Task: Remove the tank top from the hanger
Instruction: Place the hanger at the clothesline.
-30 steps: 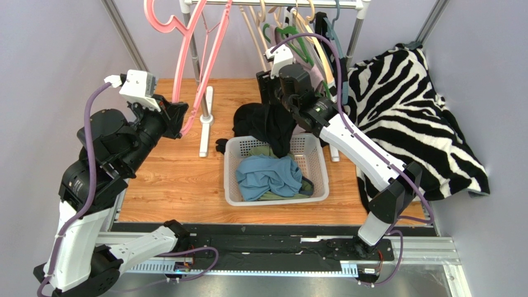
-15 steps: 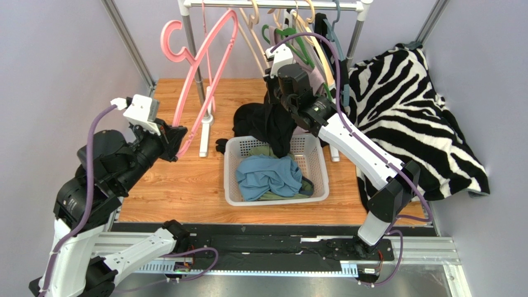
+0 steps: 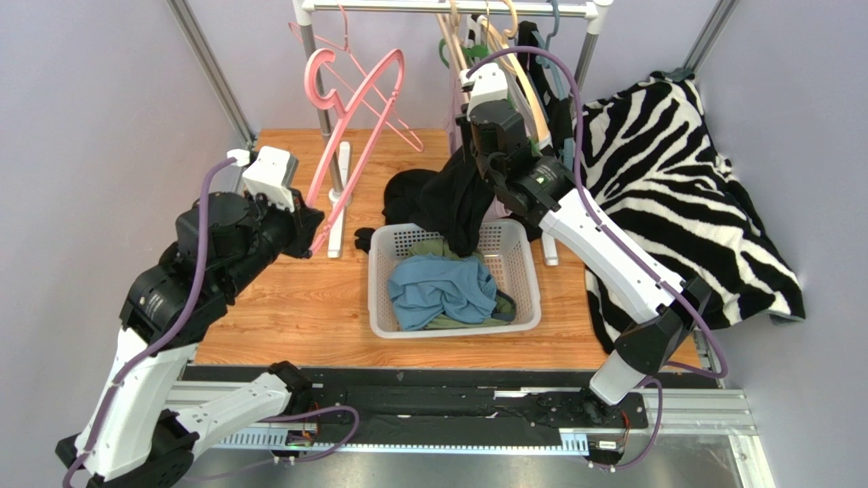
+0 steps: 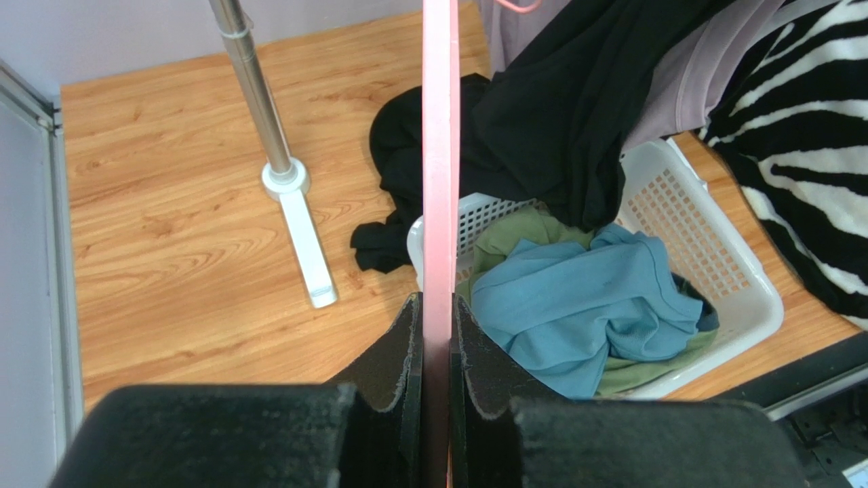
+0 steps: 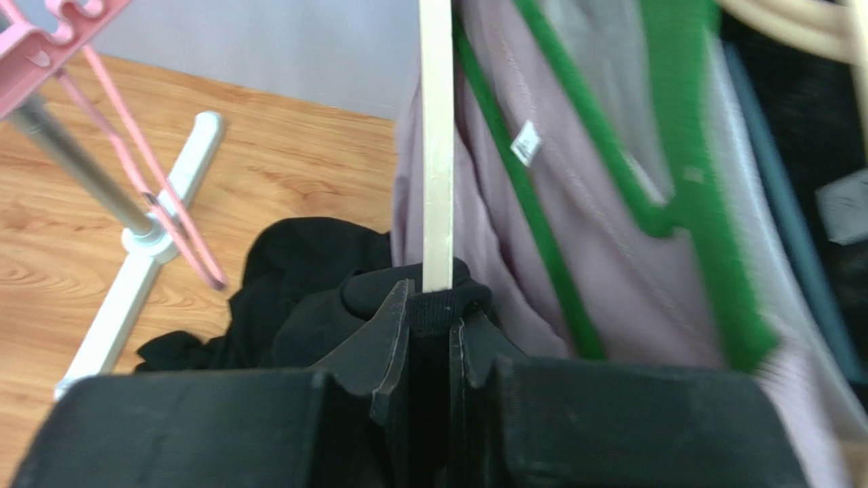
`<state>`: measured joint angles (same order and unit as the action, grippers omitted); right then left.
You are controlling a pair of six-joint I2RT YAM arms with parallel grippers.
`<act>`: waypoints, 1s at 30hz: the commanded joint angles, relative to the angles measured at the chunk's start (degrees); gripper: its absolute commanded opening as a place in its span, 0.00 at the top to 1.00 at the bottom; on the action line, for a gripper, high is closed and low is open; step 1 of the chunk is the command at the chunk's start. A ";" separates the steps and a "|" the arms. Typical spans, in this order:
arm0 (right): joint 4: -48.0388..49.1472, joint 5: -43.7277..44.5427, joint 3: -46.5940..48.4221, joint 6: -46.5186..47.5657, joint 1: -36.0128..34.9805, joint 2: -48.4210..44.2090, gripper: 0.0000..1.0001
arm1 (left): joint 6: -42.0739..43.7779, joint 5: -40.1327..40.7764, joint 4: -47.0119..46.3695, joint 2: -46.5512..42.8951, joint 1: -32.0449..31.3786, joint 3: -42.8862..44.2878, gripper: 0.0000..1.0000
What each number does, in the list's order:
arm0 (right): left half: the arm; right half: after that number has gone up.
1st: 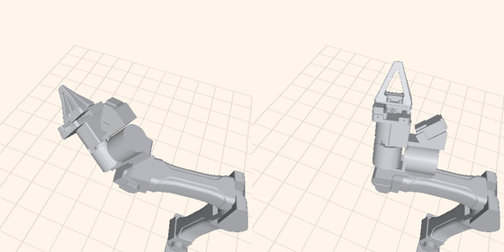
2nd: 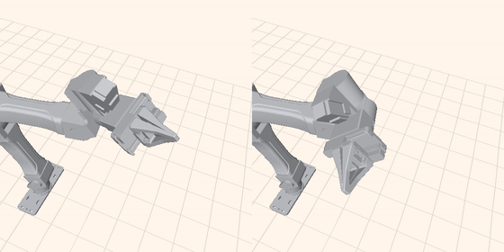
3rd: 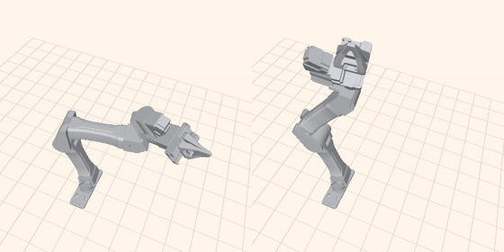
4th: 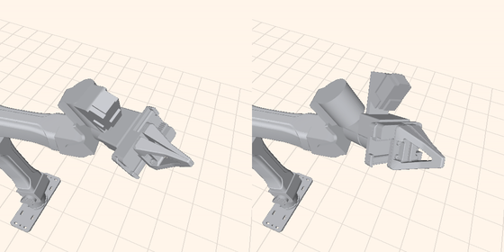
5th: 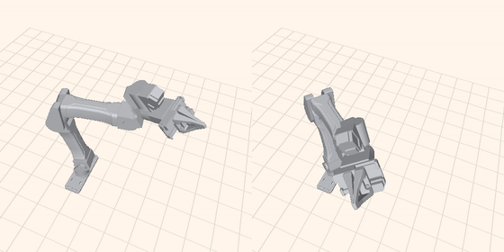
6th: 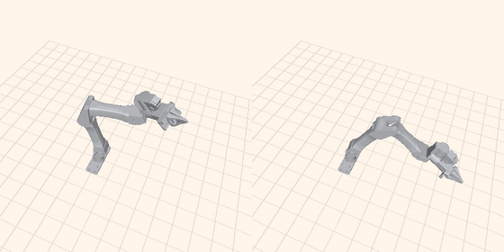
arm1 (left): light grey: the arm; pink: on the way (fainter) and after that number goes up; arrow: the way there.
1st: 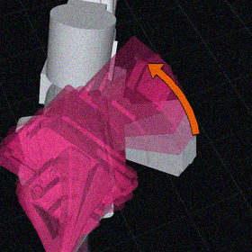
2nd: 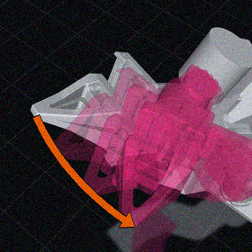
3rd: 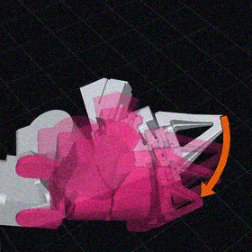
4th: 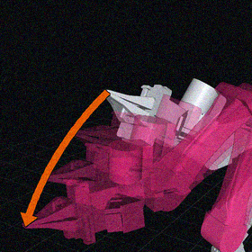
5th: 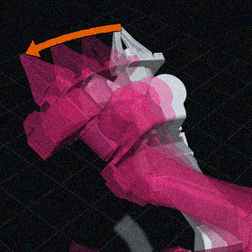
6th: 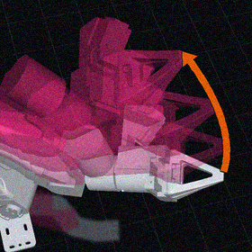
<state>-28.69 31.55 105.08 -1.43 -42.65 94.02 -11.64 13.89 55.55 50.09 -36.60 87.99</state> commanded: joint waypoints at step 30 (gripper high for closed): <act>-1.99 6.59 2.32 0.82 -0.24 -2.26 1.00 | -8.58 -14.07 4.83 1.76 1.18 4.04 1.00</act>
<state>-32.75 36.56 104.33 -0.62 -42.70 91.59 -19.09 0.25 62.06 51.03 -35.64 92.16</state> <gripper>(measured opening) 0.118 0.135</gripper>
